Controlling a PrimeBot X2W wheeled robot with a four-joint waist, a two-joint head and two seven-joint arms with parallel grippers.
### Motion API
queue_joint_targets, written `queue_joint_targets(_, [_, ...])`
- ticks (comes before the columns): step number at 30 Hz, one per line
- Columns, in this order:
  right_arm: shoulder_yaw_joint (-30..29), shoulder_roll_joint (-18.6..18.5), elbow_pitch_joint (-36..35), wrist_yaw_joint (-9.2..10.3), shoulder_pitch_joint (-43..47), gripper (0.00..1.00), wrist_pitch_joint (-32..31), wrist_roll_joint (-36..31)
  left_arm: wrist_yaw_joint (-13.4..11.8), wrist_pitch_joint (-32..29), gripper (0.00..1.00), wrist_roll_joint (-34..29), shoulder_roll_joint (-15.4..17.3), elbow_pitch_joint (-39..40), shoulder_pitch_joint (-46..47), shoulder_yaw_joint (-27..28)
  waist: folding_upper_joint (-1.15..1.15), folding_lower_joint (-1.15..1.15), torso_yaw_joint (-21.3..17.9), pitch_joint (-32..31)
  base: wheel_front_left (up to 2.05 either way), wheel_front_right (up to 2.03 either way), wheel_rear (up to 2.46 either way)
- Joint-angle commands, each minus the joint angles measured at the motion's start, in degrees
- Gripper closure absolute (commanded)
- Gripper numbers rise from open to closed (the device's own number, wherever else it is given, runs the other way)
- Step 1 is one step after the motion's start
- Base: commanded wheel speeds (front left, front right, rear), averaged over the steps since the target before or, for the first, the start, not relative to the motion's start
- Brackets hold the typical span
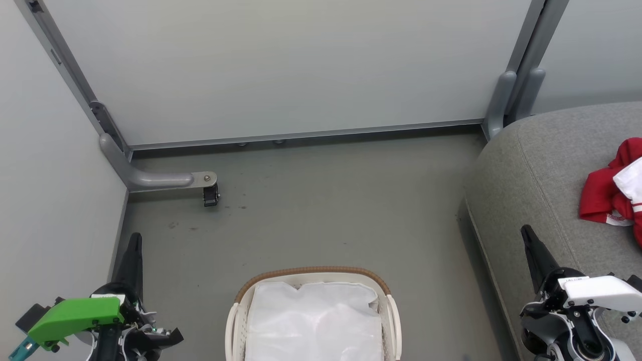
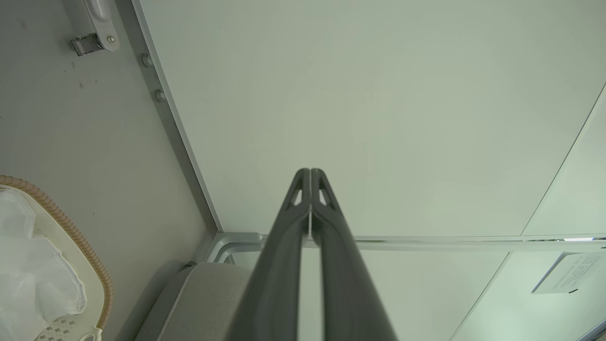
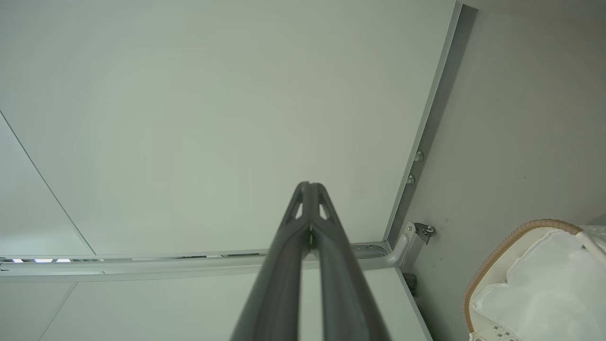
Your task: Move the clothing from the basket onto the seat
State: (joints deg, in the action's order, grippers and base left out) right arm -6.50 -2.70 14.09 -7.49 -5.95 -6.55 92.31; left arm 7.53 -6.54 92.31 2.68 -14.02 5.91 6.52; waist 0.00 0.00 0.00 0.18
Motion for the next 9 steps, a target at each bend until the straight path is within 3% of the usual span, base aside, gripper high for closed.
queue_joint_targets(1, [-0.1,-0.3,-0.2,0.0,-0.5,1.0,-0.2,0.2,-0.1,-0.2,1.0,0.2,0.4,0.1,0.6,0.1,0.0,0.0,0.0,0.0,0.0,0.0,0.0])
queue_joint_targets(9, [-0.1,-0.3,-0.2,0.0,-0.5,1.0,-0.2,0.2,-0.1,-0.2,1.0,0.2,0.4,0.1,0.6,0.1,0.0,0.0,0.0,0.0,0.0,0.0,0.0])
